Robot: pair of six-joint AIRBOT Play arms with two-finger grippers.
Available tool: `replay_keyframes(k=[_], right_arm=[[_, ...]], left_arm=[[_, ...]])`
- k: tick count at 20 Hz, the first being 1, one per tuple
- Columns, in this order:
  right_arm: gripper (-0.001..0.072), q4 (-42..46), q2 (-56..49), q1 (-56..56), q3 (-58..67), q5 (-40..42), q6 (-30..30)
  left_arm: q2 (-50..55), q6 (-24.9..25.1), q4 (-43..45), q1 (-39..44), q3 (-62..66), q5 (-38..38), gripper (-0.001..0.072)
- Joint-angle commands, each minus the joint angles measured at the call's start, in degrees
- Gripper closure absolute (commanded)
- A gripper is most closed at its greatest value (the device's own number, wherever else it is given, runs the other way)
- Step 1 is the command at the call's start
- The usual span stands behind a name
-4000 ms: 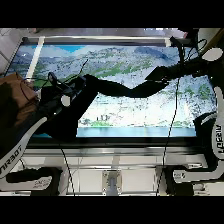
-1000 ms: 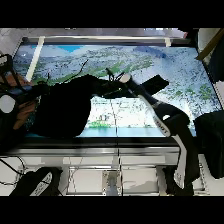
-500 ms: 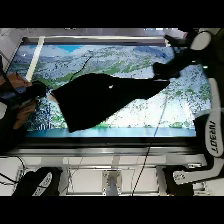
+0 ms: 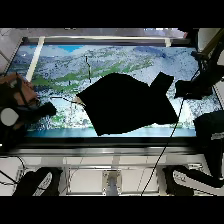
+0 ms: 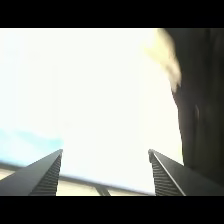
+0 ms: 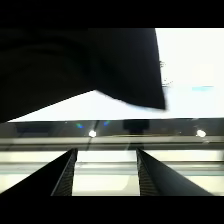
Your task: Fold the clothes and pants, and hang the long-sleeved shirts on hangers.
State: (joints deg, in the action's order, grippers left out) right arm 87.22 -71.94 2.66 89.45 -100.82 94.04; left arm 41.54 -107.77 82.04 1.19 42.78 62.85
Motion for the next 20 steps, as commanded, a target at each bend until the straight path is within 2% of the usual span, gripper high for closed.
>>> replay_keyframes(k=[1,3,4,6,7,10,11,16,19,20], right_arm=[[0.0300,9.7,1.2,1.7,-4.0,6.8,-0.9],[0.0300,11.1,2.1,5.3,-1.4,6.8,-1.1],[0.0301,11.0,2.8,7.3,-0.1,6.7,-1.3],[0.0301,10.9,4.8,10.6,1.7,7.0,-2.2],[0.0301,10.8,5.7,11.8,2.3,7.1,-2.2],[0.0302,10.4,8.3,13.8,2.6,7.4,-3.7],[0.0302,10.4,8.8,13.8,2.6,7.4,-3.7],[0.0302,10.1,9.2,13.8,2.6,7.3,-4.7],[0.0302,10.0,9.2,13.8,2.6,7.5,-5.0],[0.0302,10.0,9.2,13.8,2.6,7.5,-5.0]], left_arm=[[-0.2,3.7,-22.7,1.7,-14.5,-9.0,0.0121],[-0.2,8.8,-35.6,5.7,-22.2,-19.3,0.0119],[-0.1,9.2,-39.5,8.1,-24.8,-23.6,0.0119],[0.0,9.2,-45.2,13.9,-28.5,-29.1,0.0102],[0.0,9.2,-48.1,17.2,-29.4,-30.9,0.0048],[0.5,9.0,-51.1,26.3,-29.5,-40.2,0.0049],[2.1,7.4,-53.1,28.2,-29.5,-41.3,0.0051],[11.7,7.3,-55.2,29.8,-28.5,-41.3,0.0058],[14.2,9.6,-55.3,29.9,-26.7,-41.5,0.0063],[15.1,9.9,-55.5,29.9,-26.0,-41.7,0.0125]])
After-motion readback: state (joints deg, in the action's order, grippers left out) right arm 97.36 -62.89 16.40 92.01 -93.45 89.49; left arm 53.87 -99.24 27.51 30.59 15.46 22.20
